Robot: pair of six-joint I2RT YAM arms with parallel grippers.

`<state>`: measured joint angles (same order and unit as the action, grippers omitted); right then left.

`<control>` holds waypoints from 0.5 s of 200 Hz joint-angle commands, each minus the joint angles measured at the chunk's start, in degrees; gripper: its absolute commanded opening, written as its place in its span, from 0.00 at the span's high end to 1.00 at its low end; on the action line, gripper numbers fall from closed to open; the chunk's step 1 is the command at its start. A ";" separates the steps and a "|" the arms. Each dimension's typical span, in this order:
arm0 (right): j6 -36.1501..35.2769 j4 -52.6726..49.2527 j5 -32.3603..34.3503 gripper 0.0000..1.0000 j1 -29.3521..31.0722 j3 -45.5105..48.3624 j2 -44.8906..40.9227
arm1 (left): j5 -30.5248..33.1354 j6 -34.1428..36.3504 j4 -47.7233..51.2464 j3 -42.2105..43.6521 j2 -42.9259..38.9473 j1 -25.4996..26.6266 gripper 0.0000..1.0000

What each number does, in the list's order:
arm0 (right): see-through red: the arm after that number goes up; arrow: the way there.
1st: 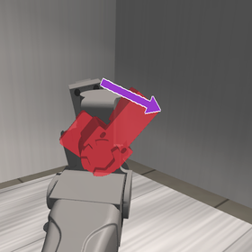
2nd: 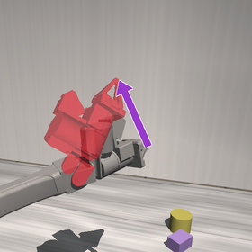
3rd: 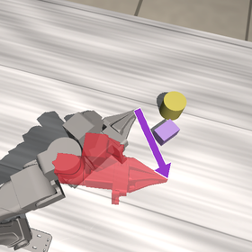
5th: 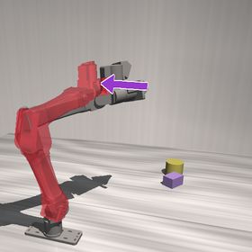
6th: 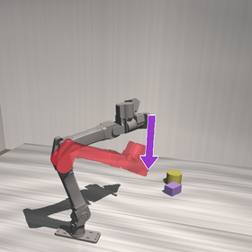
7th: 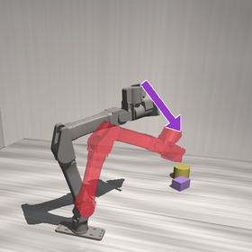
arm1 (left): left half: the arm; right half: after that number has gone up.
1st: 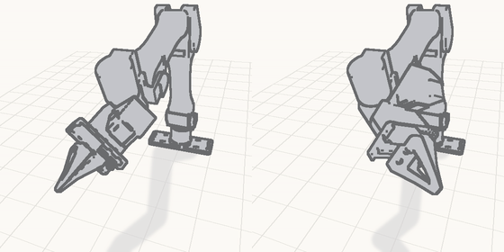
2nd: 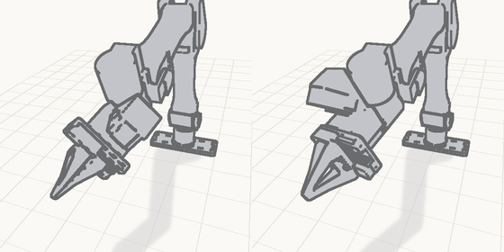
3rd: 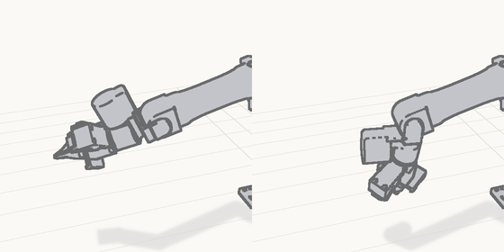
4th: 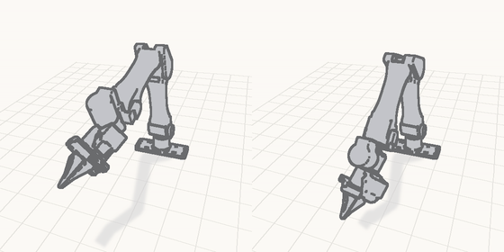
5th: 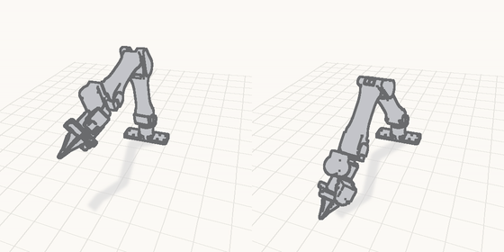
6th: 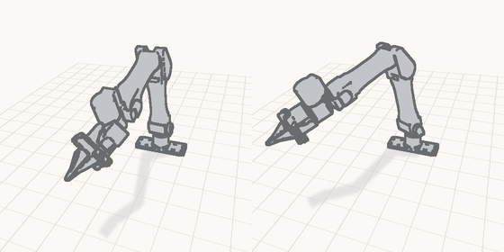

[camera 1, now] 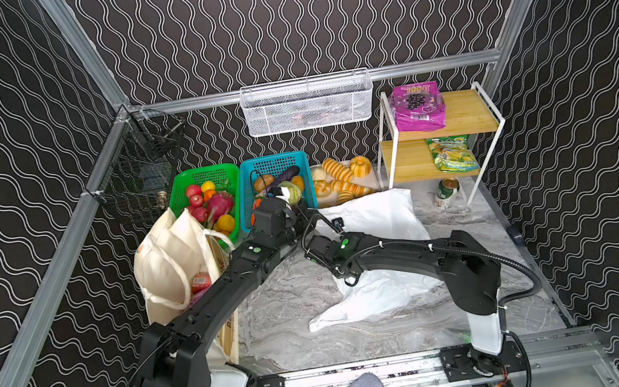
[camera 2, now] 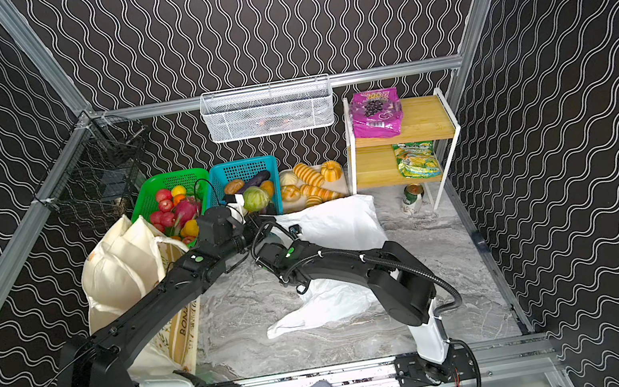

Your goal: Place the mixed food into the grocery bags and tie them

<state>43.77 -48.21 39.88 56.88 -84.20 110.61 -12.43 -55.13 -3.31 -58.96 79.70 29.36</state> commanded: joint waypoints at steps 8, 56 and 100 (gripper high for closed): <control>1.43 -3.13 2.79 0.52 -0.02 2.07 -3.29 | -1.03 0.47 -2.99 -0.64 -0.51 0.08 1.00; 1.37 -2.58 1.92 0.60 -0.72 5.45 -2.50 | -1.55 0.54 -2.94 -1.32 -0.71 0.08 1.00; -1.98 1.33 1.05 0.79 -0.81 6.18 -3.20 | -1.81 0.69 -2.69 -1.32 -1.00 0.06 1.00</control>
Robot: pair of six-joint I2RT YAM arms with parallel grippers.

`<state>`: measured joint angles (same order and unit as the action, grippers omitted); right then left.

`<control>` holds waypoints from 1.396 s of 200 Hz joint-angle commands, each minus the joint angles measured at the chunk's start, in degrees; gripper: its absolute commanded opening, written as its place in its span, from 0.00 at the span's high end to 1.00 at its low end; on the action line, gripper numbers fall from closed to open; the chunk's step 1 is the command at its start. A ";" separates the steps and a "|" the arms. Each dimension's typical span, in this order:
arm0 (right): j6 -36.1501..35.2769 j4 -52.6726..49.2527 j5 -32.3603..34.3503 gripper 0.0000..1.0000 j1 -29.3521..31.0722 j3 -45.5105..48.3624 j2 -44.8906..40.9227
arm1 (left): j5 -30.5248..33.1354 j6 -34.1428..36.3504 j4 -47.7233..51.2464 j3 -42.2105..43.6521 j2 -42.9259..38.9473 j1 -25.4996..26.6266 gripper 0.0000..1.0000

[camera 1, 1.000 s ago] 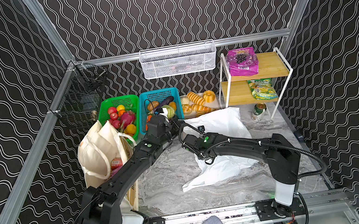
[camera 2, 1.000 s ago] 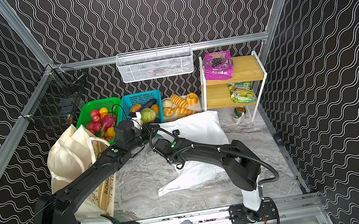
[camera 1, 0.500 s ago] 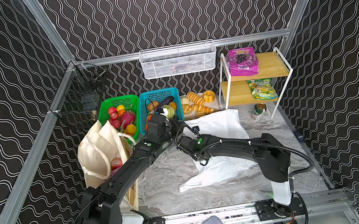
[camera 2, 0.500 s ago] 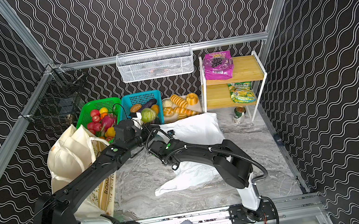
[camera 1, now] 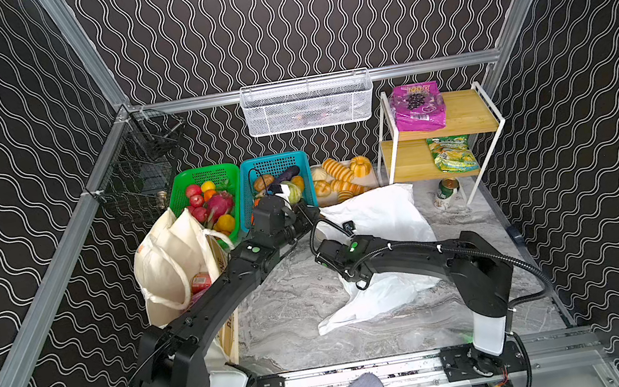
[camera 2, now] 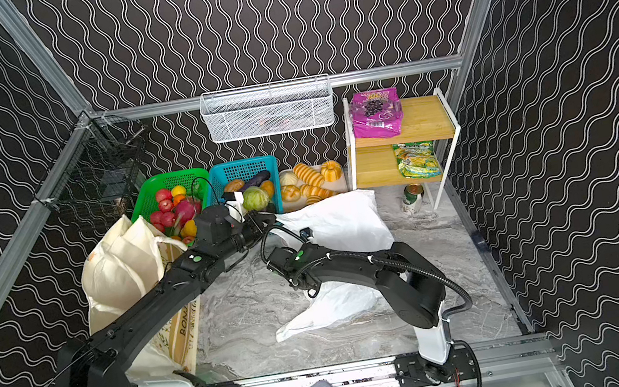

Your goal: Place the mixed food into the grocery bags and tie them

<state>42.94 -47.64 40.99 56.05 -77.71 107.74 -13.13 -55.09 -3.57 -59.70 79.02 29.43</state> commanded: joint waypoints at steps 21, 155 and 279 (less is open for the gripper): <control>-1.67 0.86 0.21 0.97 0.02 -0.33 -1.50 | -0.69 1.03 -1.84 -0.59 -0.27 0.09 1.00; -15.64 2.70 -50.42 1.00 -22.14 -0.33 -21.97 | -7.09 22.96 18.29 -12.19 -2.78 -1.57 0.13; -30.01 -11.16 -56.90 1.00 -30.71 -6.98 -21.27 | 7.93 36.41 38.22 -29.22 2.20 -6.35 0.36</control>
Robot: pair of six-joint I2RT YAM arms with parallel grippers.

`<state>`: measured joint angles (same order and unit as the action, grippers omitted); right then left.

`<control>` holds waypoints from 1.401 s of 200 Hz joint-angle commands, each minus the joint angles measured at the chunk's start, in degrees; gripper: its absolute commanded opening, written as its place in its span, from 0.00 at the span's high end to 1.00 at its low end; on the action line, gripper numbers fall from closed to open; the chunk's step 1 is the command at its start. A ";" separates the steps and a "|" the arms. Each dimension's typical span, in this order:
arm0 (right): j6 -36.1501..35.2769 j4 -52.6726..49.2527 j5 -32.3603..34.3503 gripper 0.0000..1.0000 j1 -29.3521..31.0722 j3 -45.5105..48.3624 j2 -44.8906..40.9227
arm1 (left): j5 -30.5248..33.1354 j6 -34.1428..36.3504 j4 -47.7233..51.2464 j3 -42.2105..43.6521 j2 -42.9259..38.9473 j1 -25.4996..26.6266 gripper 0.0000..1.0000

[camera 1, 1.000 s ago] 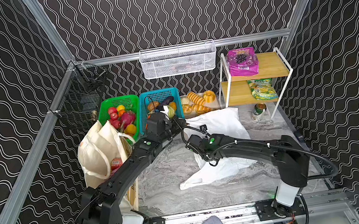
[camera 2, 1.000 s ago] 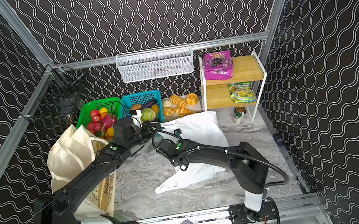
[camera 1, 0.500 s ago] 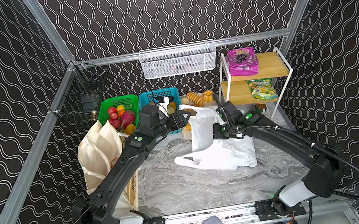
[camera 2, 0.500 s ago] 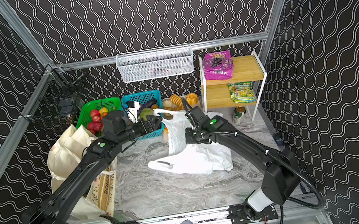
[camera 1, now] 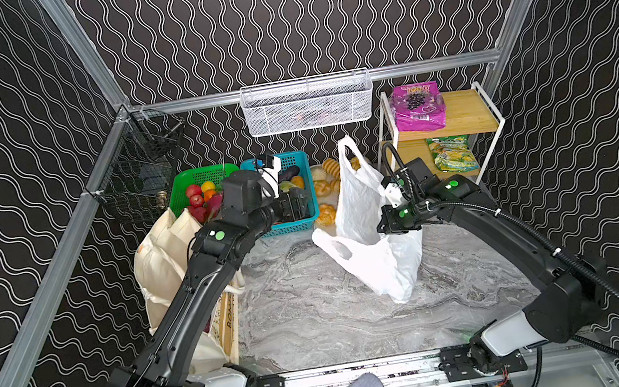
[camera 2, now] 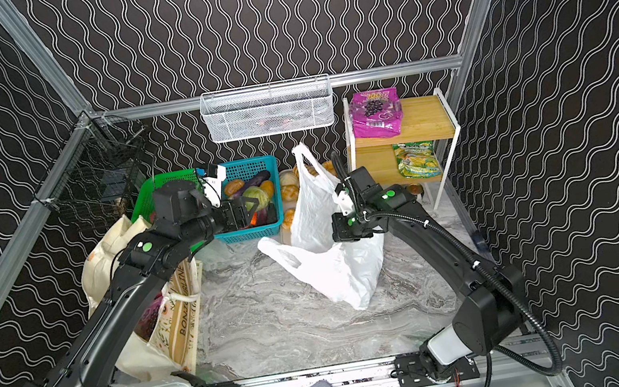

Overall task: Place the mixed food into the grocery bags and tie them
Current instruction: 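Grasp the green cabbage in the teal basket with the left gripper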

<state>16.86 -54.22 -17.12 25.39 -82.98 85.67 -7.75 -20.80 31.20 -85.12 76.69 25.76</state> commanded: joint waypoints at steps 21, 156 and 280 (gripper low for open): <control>-3.66 -2.91 1.22 1.00 -0.03 -1.95 0.30 | 3.60 3.46 4.85 -10.12 13.09 -4.90 0.38; -1.31 1.62 -4.85 1.00 -0.07 0.13 -2.44 | 13.88 11.20 10.27 -47.88 59.94 -7.50 0.01; -1.22 1.57 -4.53 1.00 -0.05 0.67 -3.65 | 19.53 11.26 4.01 -44.30 62.82 -7.67 0.56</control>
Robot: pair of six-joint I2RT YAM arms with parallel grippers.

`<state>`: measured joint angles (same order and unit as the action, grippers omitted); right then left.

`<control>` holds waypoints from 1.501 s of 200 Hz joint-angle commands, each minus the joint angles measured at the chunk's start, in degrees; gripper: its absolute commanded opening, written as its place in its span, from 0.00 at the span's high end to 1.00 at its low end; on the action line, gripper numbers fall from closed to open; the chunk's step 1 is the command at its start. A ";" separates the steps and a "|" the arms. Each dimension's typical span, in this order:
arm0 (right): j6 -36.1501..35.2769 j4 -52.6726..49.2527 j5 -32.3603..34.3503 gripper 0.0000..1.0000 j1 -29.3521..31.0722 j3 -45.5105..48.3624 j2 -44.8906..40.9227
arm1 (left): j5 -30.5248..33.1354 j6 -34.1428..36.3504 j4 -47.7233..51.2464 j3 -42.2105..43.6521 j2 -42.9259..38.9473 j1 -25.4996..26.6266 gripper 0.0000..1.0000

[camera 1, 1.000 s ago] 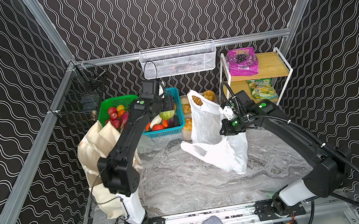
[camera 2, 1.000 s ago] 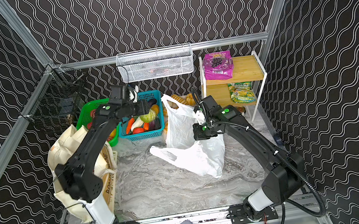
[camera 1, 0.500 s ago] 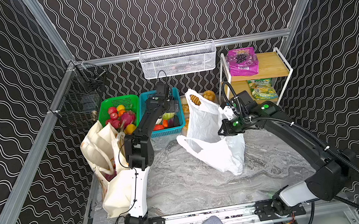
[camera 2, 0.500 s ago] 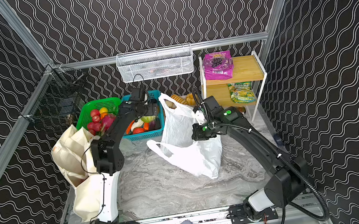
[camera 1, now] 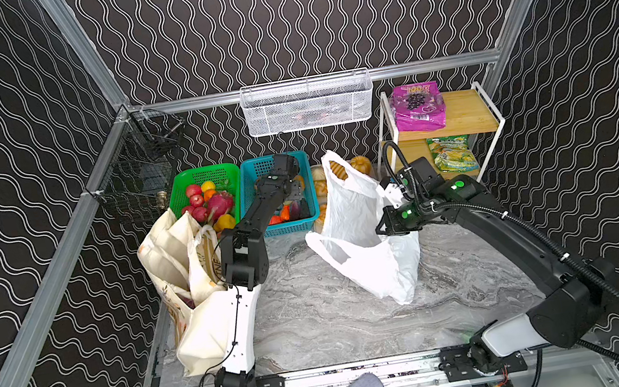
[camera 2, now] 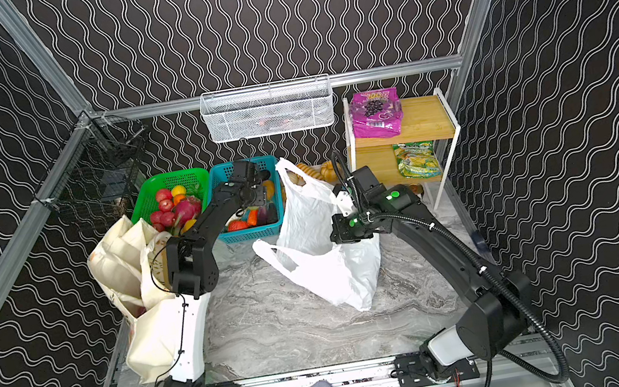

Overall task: Place the mixed food into the grocery bags and tie them
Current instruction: 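Grasp the green cabbage in the teal basket with the left gripper, then carry the cabbage into the open plastic bag held by the right gripper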

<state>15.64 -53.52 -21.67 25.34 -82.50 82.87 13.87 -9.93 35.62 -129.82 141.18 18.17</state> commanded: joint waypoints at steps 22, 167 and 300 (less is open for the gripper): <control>-0.04 1.98 1.47 1.00 -0.03 1.92 -1.48 | -6.56 -0.48 -4.14 7.43 -10.64 0.18 0.66; 1.50 7.59 2.64 1.00 -0.03 4.54 -0.42 | -43.09 -3.47 -15.83 50.08 -63.03 11.10 0.75; 1.18 14.58 -4.23 1.00 -0.01 9.51 -6.96 | -35.20 1.75 -5.68 40.57 -51.50 22.45 0.02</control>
<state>16.86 -44.25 -22.50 25.21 -74.17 77.36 -23.09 -10.00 32.88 -90.26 92.99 40.53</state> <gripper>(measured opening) 0.060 0.847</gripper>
